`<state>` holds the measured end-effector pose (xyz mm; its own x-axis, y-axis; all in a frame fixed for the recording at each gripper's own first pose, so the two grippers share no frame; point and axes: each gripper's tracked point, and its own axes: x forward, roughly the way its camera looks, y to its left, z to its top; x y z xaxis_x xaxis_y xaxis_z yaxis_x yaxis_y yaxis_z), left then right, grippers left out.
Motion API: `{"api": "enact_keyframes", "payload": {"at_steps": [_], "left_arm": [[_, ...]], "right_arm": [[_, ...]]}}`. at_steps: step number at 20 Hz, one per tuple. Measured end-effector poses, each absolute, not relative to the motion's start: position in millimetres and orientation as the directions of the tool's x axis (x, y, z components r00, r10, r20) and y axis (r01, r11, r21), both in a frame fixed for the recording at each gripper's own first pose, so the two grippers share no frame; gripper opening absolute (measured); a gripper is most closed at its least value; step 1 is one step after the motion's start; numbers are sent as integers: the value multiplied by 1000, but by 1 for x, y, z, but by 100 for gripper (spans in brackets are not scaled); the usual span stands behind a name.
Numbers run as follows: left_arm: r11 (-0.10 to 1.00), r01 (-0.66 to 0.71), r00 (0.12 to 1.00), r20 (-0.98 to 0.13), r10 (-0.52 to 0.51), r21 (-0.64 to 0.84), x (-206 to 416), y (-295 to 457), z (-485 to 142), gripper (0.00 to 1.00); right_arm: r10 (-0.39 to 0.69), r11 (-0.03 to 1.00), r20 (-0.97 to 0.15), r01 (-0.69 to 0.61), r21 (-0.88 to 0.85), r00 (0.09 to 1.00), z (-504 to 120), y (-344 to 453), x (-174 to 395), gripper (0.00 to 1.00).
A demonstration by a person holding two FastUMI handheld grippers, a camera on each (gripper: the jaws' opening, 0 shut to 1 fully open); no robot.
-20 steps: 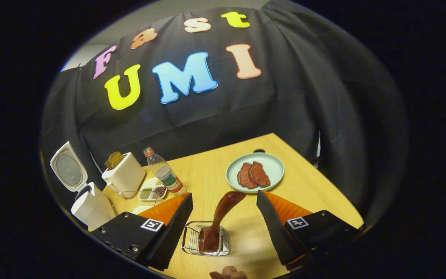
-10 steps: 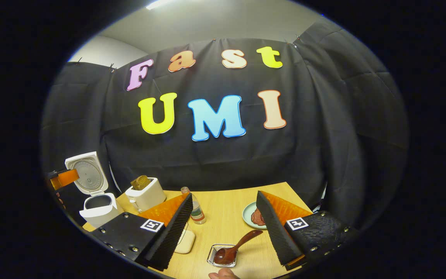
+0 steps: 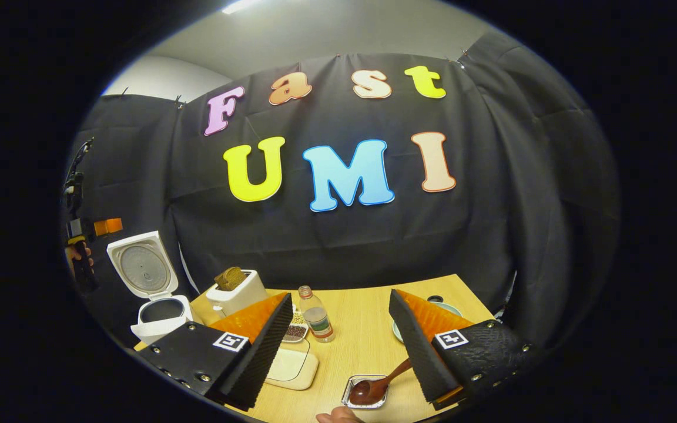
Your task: Close the left gripper, press the button to open the rice cooker; take a wooden spoon from the chopstick holder with the right hand, scoop a spoonful of rice and pour it into the rice cooker, then put the wooden spoon back into the chopstick holder.
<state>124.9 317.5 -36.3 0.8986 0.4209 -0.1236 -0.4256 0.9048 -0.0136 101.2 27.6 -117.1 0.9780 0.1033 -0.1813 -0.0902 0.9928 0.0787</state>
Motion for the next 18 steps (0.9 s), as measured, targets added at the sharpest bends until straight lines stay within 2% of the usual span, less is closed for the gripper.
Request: {"api": "enact_keyframes", "payload": {"at_steps": [2,3,7,8,9,10,11,14,15,18], "left_arm": [[878,-478,874,-115,473,-27,145,346,-32,100],[863,-503,861,-111,497,-42,154,360,-30,96],[798,-601,796,-122,593,-38,195,423,-33,96],[786,-617,781,-141,608,-35,204,438,-39,100],[776,-630,769,-167,617,-37,213,450,-46,96],[770,-637,762,-185,620,-45,220,461,-55,100],[764,-643,755,-209,621,-51,232,465,-62,96],[754,-656,729,-286,622,-33,249,492,-94,96],[754,-656,724,-302,620,-24,252,497,-102,100],[738,-675,701,-305,644,9,251,499,-107,94]], "right_arm": [[95,994,-186,-82,76,978,-118,26,108,99],[89,994,-191,-75,76,978,-119,25,112,99],[61,995,-202,-44,89,978,-121,18,119,99],[53,995,-200,-35,90,978,-121,16,121,99],[44,996,-202,-27,88,978,-121,14,122,100],[36,996,-204,-19,85,978,-123,11,122,99],[28,997,-207,-12,81,978,-123,8,123,99],[10,997,-208,6,76,978,-123,3,126,99],[0,997,-206,16,76,978,-122,1,127,99],[-4,996,-194,22,88,981,-118,2,130,99]]}}
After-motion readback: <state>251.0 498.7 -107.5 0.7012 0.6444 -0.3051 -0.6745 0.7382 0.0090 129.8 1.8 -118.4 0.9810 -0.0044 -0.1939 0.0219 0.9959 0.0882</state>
